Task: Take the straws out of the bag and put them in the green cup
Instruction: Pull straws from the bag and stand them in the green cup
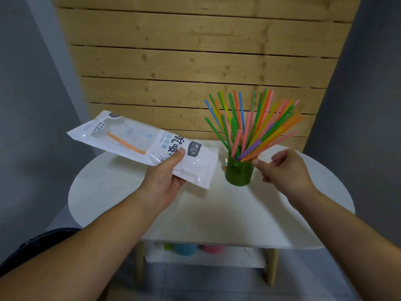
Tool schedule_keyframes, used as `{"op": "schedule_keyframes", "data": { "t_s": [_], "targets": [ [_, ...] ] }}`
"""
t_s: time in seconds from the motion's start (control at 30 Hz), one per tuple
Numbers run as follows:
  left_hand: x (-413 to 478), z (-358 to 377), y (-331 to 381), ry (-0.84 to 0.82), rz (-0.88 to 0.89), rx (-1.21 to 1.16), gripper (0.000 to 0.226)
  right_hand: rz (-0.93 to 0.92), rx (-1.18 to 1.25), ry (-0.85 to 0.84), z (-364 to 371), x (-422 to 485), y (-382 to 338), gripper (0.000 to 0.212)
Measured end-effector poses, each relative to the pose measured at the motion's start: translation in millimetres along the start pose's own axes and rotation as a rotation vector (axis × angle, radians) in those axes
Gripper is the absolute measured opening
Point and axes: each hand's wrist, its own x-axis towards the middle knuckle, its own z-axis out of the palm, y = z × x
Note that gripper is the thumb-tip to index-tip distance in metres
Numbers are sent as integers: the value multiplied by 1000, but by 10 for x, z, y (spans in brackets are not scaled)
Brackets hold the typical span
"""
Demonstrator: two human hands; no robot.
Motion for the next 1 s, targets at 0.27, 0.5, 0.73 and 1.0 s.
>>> {"op": "schedule_keyframes", "data": {
  "t_s": [0.27,0.5,0.73,1.0],
  "targets": [
    [-121,57,35,-102,139,207,36,674,900,-440,674,-504,-47,78],
    [-165,18,93,-174,244,429,28,641,1107,-514,988,-731,-76,67],
    [-167,0,127,-239,312,532,33,673,1062,-554,968,-725,-80,61],
    [-176,40,61,-259,359,614,37,650,1086,-556,994,-732,-99,57]
  ]
}}
